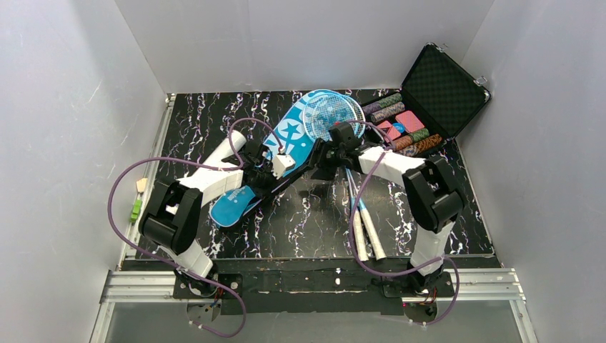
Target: Pack up the badminton gear
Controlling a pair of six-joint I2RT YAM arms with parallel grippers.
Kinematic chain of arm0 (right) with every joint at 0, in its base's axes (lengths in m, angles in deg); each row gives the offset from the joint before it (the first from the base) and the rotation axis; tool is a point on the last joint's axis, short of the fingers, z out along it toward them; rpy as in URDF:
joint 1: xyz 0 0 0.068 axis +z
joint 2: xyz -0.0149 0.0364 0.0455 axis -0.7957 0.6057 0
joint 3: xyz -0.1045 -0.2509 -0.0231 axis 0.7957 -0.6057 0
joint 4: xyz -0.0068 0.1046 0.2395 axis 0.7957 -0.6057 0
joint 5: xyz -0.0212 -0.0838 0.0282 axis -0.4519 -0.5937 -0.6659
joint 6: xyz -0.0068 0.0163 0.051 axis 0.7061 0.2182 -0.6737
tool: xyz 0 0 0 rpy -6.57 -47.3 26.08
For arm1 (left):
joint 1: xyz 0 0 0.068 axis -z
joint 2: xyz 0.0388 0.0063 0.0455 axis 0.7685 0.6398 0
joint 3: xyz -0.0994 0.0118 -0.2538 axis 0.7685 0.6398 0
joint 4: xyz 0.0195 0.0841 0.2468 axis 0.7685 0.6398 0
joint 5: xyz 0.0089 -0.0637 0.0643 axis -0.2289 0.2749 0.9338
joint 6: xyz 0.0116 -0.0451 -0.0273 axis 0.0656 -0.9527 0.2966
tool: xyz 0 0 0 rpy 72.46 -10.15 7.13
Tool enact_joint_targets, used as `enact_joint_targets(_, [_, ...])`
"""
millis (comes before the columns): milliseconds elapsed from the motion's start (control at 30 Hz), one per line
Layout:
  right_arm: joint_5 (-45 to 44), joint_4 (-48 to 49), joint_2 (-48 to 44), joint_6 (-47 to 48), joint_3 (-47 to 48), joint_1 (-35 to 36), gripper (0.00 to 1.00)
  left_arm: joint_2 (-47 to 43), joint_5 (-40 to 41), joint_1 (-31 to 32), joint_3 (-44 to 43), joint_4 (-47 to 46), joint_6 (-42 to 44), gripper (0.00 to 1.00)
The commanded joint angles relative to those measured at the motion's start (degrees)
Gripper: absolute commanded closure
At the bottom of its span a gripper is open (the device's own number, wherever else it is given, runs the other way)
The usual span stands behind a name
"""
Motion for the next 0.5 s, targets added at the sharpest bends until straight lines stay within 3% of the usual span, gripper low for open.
enact_joint_targets(0, [4.3,11.1,2.9,-9.1,0.0,0.9,0.36,-1.6,1.3,0.1,-0.5,-0.4,-0.7,1.00])
enact_joint_targets(467, [6.9,16.9,6.4,-16.2,2.4,2.8,0.35,-13.8,-0.3,0.1,-2.5,4.4,-3.6,1.00])
